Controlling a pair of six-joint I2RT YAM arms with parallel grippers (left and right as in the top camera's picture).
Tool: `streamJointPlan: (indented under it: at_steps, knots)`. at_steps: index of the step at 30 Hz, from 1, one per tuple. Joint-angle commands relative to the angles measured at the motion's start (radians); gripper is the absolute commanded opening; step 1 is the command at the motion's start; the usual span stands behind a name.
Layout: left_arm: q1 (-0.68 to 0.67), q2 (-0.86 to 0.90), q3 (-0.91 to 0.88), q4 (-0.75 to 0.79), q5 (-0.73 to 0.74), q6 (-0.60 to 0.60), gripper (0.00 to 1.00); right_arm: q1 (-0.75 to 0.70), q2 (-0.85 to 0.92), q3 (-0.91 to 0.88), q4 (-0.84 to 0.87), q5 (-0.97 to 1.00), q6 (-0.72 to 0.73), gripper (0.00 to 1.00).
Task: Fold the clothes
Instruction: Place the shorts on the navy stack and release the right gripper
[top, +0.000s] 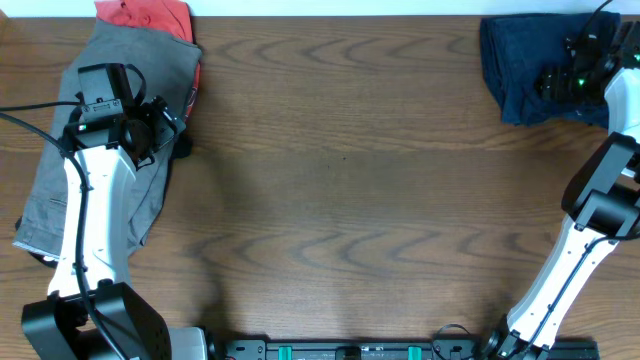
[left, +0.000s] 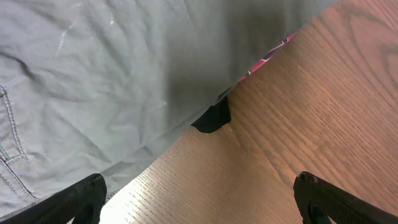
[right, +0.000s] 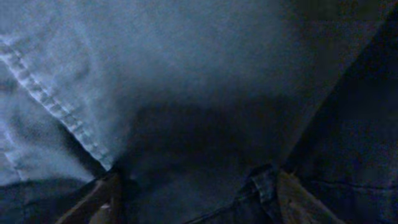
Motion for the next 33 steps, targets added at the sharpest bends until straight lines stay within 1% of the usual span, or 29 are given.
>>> streamJointPlan:
  at_steps: [1,2,5,10,15,18,20,25,28,33]
  knots:
    - [0.002,0.007,-0.01,-0.002,-0.002,-0.006,0.98,0.003,-0.025,-0.004,-0.024,0.003,-0.023,0.98]
    - [0.002,0.007,-0.01,-0.002,-0.002,-0.006,0.98,0.003,-0.048,-0.004,-0.034,0.004,-0.024,0.99]
    - [0.002,0.007,-0.01,-0.002,-0.002,-0.006,0.98,0.003,-0.139,-0.004,-0.063,0.006,-0.024,0.99]
    - [0.002,0.007,-0.01,-0.002,-0.002,-0.006,0.98,0.01,-0.367,-0.004,-0.153,-0.004,-0.031,0.99]
    - [0.002,0.007,-0.01,-0.002,-0.002,-0.005,0.98,0.06,-0.604,-0.004,-0.326,-0.069,-0.143,0.99]
    - [0.002,0.007,-0.01,-0.002,-0.002,-0.006,0.98,0.109,-0.718,-0.004,-0.396,-0.149,-0.132,0.99]
    - [0.002,0.007,-0.01,-0.002,-0.002,-0.006,0.98,0.151,-0.792,-0.004,-0.445,-0.195,-0.09,0.99]
    - [0.002,0.007,-0.01,-0.002,-0.002,-0.006,0.98,0.255,-0.927,-0.004,-0.488,-0.192,-0.078,0.99]
    - [0.002,0.007,-0.01,-0.002,-0.002,-0.006,0.98,0.284,-0.976,-0.004,-0.488,-0.192,-0.078,0.99]
    - [0.002,0.007,-0.01,-0.002,-0.002,-0.006,0.98,0.288,-1.021,-0.004,-0.488,-0.192,-0.079,0.99]
